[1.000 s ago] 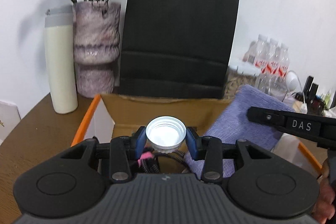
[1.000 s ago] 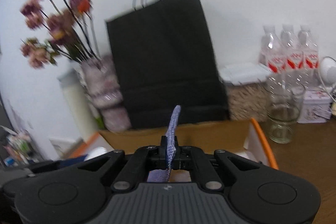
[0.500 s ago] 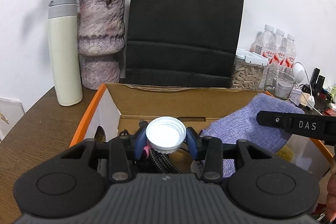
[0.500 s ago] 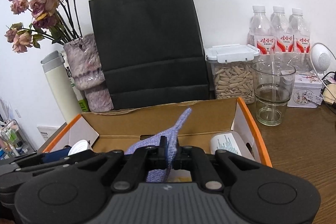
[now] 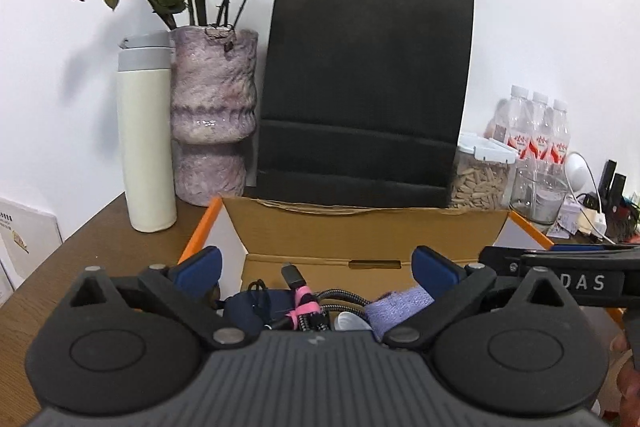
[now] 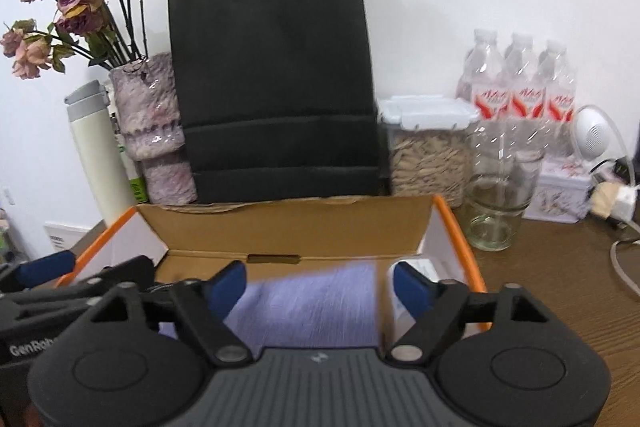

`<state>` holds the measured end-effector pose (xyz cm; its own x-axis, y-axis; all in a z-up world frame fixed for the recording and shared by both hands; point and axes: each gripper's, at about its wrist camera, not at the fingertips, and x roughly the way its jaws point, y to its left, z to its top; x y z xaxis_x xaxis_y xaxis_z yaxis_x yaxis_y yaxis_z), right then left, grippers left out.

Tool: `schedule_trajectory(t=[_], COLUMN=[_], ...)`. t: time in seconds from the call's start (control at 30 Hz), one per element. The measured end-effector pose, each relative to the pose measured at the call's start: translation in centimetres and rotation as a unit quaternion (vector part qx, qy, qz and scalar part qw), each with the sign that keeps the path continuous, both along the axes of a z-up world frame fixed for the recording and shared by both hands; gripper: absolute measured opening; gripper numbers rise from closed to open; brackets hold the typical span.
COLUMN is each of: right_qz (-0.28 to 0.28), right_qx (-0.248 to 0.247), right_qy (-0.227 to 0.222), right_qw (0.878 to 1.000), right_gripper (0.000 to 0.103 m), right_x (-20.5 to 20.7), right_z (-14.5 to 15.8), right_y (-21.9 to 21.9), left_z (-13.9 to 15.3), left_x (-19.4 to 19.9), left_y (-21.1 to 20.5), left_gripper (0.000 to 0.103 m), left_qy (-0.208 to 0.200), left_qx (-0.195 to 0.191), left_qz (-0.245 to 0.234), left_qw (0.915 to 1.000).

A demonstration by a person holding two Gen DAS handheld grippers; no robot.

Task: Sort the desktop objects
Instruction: 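Open both tools to drop the pouch and white lid into the box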

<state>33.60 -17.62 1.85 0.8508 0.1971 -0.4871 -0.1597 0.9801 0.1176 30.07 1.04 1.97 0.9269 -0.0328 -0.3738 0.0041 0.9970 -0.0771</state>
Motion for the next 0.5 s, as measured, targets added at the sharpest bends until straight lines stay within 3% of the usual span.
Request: schedule_trajectory(t=[0.3, 0.5], right_qz=[-0.006, 0.005], right_qx=[-0.028, -0.04], right_qy=[-0.016, -0.032], right_qw=[0.999, 0.999], right_gripper=[0.095, 0.096], right_x=[-2.0, -4.1], right_z=[0.8, 1.2], right_y=[-0.3, -0.4], left_z=[0.2, 0.4], left_x=[-1.4, -3.3], left_y=[0.0, 0.0], left_gripper=[0.103, 0.103], left_qy=[-0.008, -0.015], left_qx=[0.005, 0.006], left_qz=[0.012, 0.008], left_qw=[0.9999, 0.9998])
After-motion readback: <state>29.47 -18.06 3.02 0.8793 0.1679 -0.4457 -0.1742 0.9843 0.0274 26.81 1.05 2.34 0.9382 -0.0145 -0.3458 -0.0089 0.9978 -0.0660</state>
